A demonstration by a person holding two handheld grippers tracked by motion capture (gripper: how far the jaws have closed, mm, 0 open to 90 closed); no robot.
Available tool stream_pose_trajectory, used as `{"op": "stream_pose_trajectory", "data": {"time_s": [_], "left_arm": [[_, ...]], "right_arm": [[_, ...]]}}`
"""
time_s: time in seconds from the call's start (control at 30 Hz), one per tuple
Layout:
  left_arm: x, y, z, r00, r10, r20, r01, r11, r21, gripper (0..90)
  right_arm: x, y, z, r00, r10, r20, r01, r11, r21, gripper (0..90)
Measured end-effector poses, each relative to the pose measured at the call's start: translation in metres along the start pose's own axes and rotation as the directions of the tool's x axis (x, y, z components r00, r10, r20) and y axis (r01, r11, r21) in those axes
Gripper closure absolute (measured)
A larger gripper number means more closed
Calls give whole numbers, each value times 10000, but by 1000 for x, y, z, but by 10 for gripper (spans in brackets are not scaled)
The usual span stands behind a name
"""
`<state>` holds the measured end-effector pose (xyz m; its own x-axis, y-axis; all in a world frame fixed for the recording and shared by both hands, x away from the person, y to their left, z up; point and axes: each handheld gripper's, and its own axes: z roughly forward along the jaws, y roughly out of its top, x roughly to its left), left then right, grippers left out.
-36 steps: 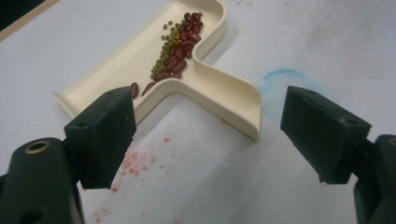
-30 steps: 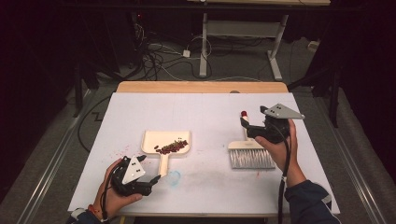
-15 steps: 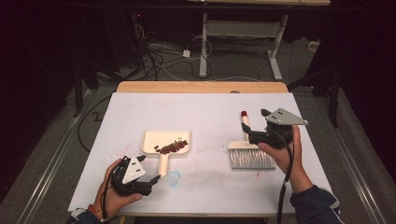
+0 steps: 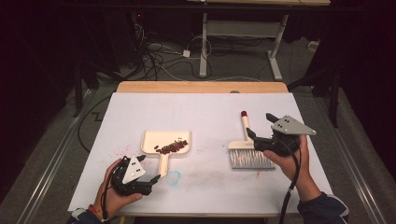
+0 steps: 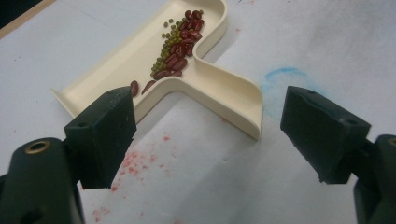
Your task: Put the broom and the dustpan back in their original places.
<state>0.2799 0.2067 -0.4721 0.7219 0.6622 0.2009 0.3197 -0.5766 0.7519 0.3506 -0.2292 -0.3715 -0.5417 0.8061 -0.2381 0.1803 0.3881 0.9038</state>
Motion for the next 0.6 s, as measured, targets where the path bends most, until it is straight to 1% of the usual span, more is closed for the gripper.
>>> {"op": "stream_pose_trajectory", "data": {"time_s": [0.1,0.17,0.27,0.33,0.43,0.47,0.53,0.6], "left_arm": [[0,0,1,10000,15,10,-15,10000,62,183],[0,0,2,10000,46,-21,-46,9997,224,183],[-1,0,3,10000,93,-19,-92,9996,256,183],[-1,0,3,10000,96,8,-96,9996,257,183],[-1,0,3,9999,108,12,-108,9996,280,183],[-2,0,3,9999,118,31,-119,9994,317,183],[-2,0,4,9998,166,73,-169,9992,355,183],[-3,0,4,9998,173,78,-175,9992,352,183]], "right_arm": [[1,-2,-4,10000,-54,-69,54,10000,-33,202],[1,-3,-5,9999,-109,-51,109,9999,72,201],[2,-6,-8,9998,-188,-7,188,9998,97,202],[2,-8,-8,9997,-234,-103,235,9996,140,202],[3,-10,-9,9994,-340,-78,341,9993,168,202],[4,-10,-10,9993,-369,-97,371,9992,169,202],[4,-12,-11,9989,-469,7,469,9989,71,204],[4,-14,-11,9988,-485,-113,485,9988,33,204]]}}
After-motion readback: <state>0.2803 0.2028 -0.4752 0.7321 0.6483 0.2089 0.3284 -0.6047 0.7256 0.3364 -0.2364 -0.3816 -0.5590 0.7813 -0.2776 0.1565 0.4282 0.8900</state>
